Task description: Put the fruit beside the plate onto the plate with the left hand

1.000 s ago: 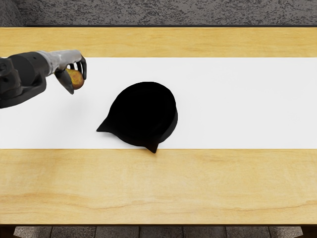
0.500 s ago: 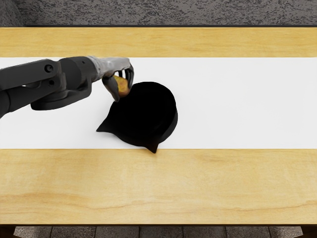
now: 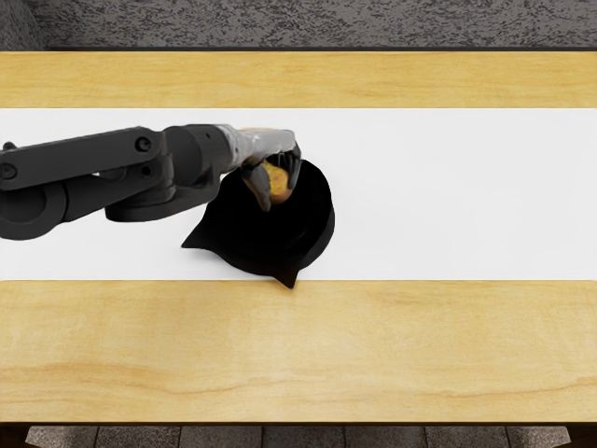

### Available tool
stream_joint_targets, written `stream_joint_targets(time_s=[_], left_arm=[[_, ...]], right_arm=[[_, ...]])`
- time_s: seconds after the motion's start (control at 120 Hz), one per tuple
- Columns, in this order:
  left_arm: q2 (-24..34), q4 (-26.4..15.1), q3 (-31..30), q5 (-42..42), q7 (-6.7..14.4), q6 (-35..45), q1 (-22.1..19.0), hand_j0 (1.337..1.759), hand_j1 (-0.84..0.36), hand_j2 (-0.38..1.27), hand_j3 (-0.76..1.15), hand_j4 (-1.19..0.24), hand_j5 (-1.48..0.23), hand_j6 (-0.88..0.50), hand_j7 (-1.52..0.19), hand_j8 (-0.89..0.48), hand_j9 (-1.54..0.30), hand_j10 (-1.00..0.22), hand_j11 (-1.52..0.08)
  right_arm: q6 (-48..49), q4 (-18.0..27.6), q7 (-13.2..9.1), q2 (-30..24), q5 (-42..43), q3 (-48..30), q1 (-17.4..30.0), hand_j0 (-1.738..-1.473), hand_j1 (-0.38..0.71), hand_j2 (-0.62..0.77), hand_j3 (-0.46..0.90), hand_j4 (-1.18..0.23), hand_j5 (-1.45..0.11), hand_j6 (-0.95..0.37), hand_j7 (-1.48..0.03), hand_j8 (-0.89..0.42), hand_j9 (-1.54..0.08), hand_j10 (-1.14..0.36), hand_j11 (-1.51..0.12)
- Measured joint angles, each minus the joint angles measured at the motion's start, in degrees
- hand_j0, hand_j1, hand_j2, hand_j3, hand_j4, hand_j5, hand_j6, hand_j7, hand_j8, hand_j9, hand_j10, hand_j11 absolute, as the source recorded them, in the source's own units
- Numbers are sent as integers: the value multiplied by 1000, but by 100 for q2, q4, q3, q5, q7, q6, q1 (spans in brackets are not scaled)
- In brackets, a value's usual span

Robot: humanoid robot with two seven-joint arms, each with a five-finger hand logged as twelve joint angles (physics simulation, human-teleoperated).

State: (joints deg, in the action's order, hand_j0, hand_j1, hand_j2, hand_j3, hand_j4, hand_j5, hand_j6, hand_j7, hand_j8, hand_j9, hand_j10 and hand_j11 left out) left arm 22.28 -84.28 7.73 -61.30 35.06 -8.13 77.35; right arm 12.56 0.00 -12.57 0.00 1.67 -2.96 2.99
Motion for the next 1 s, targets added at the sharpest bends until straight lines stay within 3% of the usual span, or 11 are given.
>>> stream_joint_targets(time_s=[0.208,0.267,0.433,0.575,0.842,1.0], left_arm=[[14,1,-16,-8,1,-1,-27,1649,-340,389,0,-742,-1163,-316,-1134,-299,-1084,-598,-1069],[23,1,-2,-14,-2,7,-48,1650,-319,350,0,-702,-1087,-347,-1061,-340,-1017,-616,-1005],[31,2,58,6,-5,27,-45,1654,-106,186,0,-444,-657,-290,-645,-288,-625,-407,-620],[20,0,70,12,-6,30,-45,1656,40,108,0,-291,-417,-214,-411,-213,-401,-272,-398],[113,-88,170,126,-6,26,8,1658,158,48,0,-170,-230,-150,-228,-150,-226,-165,-225],[734,-575,396,635,-6,34,16,1658,183,36,0,-146,-192,-137,-191,-137,-190,-143,-189]], right_arm=[[1,0,0,0,0,4,0,-1658,-349,0,0,0,0,1,0,0,0,0,0],[1,0,0,0,0,5,0,-1658,-349,0,0,0,0,1,0,0,0,0,0],[1,0,0,0,0,5,0,-1658,-349,0,0,0,0,0,0,0,0,0,0],[1,0,0,0,0,6,0,-1658,-349,0,0,0,0,0,0,0,0,0,0],[1,0,0,0,0,-5,0,-1658,-349,0,0,0,0,0,0,0,0,0,0],[1,0,1,0,0,-3,0,-1658,-349,0,0,0,0,0,0,0,0,0,0]])
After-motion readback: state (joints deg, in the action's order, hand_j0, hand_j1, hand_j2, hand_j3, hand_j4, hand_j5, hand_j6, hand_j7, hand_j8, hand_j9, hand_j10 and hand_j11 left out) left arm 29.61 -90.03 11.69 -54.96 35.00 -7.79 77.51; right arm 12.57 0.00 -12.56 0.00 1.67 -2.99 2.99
